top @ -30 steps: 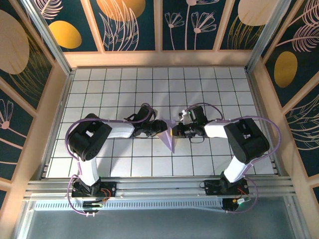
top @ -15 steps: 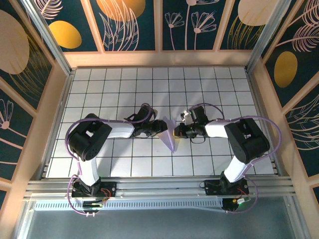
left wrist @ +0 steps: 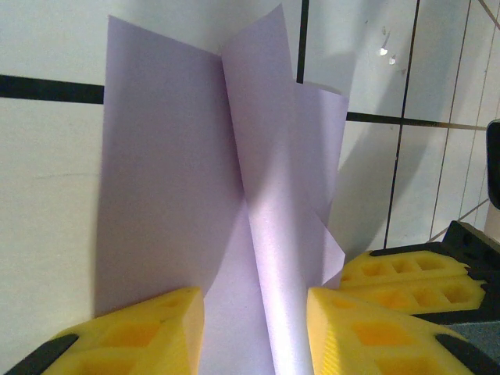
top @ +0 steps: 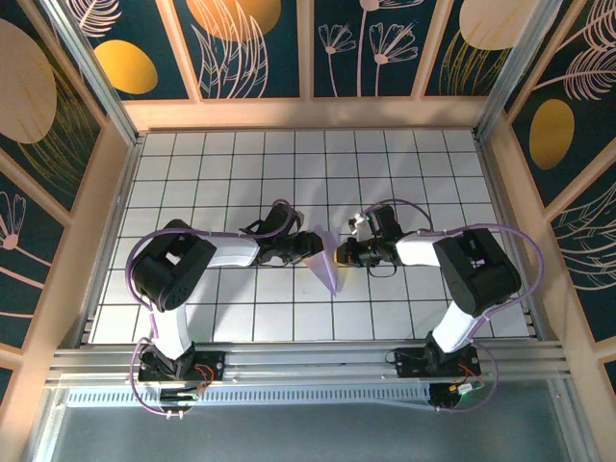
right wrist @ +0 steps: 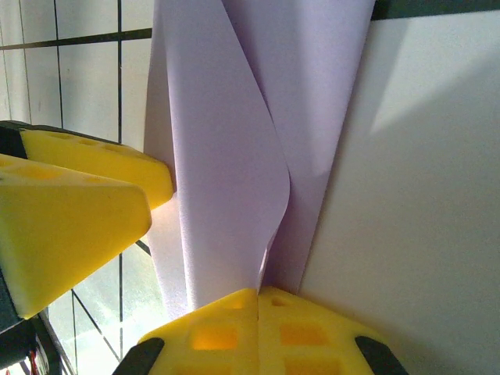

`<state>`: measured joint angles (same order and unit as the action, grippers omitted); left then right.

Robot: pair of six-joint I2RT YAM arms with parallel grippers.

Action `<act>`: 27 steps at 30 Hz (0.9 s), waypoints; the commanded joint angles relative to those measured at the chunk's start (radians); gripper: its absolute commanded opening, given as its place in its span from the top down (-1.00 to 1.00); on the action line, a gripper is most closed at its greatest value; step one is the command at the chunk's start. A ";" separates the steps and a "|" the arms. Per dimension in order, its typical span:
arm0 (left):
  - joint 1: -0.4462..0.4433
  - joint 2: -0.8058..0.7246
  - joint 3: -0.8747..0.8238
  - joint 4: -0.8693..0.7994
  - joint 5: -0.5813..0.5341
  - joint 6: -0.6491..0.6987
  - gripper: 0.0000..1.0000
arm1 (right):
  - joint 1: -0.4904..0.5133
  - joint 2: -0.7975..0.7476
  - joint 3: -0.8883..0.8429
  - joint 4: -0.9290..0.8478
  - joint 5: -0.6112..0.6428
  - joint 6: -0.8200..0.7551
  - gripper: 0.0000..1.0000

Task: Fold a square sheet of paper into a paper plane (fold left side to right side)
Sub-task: Fourth fold the wing at the center of the table.

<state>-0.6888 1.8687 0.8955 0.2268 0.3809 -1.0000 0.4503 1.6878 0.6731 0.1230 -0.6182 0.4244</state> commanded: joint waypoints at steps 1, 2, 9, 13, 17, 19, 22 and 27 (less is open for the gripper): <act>-0.008 0.024 -0.039 -0.107 -0.042 -0.002 0.21 | -0.002 0.022 0.023 -0.018 0.005 -0.026 1.00; -0.007 0.023 -0.040 -0.107 -0.042 -0.002 0.20 | 0.000 0.023 0.025 -0.019 0.005 -0.025 1.00; -0.008 0.022 -0.039 -0.107 -0.042 -0.002 0.20 | 0.004 0.031 0.031 -0.020 0.005 -0.027 1.00; -0.008 0.023 -0.040 -0.107 -0.042 -0.001 0.20 | 0.009 0.034 0.038 -0.022 0.005 -0.029 1.00; -0.007 0.025 -0.038 -0.107 -0.040 -0.001 0.20 | 0.011 0.042 0.042 -0.024 0.008 -0.030 1.00; -0.008 0.027 -0.037 -0.107 -0.039 0.001 0.20 | 0.012 0.044 0.042 -0.023 0.008 -0.030 1.00; -0.007 0.027 -0.036 -0.107 -0.039 0.001 0.20 | 0.013 0.046 0.042 -0.027 0.011 -0.030 1.00; -0.007 0.024 -0.036 -0.106 -0.039 0.000 0.20 | 0.016 0.049 0.034 -0.039 0.020 -0.032 1.00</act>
<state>-0.6888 1.8687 0.8955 0.2272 0.3809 -1.0000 0.4545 1.7180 0.6964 0.1158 -0.6178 0.4168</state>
